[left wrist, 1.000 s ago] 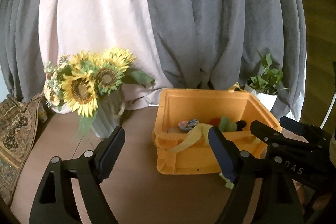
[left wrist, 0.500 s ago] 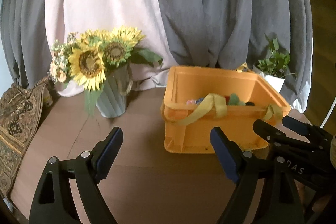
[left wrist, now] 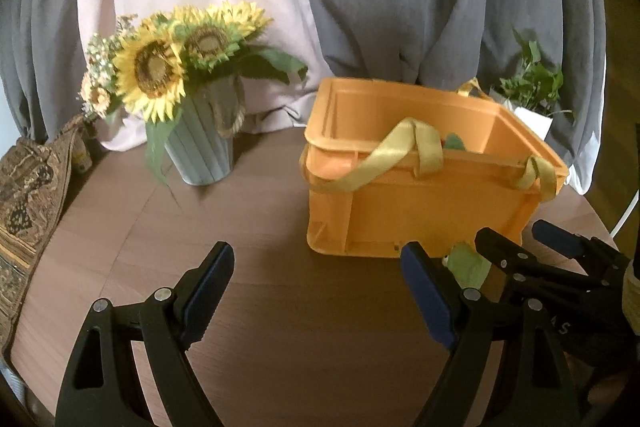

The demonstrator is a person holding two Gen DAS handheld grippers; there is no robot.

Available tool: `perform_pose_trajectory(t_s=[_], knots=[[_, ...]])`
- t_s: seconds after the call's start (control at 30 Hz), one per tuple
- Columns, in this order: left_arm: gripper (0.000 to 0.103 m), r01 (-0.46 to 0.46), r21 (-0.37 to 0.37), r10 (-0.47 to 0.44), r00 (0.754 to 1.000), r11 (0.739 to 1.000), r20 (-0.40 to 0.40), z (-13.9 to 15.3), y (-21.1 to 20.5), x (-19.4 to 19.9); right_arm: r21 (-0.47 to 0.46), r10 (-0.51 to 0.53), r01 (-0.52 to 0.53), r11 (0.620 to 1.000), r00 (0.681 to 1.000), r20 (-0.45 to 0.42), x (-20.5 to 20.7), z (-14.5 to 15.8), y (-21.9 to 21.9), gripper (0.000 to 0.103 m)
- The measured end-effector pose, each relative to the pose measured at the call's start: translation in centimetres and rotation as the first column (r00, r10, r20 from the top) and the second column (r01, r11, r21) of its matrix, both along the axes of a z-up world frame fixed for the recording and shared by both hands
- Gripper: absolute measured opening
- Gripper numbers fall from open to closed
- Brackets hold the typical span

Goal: Organize soft objects
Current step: 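Lower the right tool onto the green rubber toy and close on it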

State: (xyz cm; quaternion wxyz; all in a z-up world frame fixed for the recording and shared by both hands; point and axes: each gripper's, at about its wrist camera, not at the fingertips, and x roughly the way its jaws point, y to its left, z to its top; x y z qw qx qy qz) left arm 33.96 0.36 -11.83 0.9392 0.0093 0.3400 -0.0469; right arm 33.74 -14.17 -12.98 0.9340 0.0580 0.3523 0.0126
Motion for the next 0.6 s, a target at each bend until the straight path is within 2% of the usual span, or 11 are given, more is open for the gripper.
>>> perform_pose_trajectory(t_s=[0.6], knots=[[0.086, 0.031, 0.015, -0.029, 0.994, 0.999, -0.104, -4.1, -2.4, 2.2, 0.037, -0.008, 0.012, 0.999, 0.993, -0.115, 1.8, -5.1, -2.1, 0.079]])
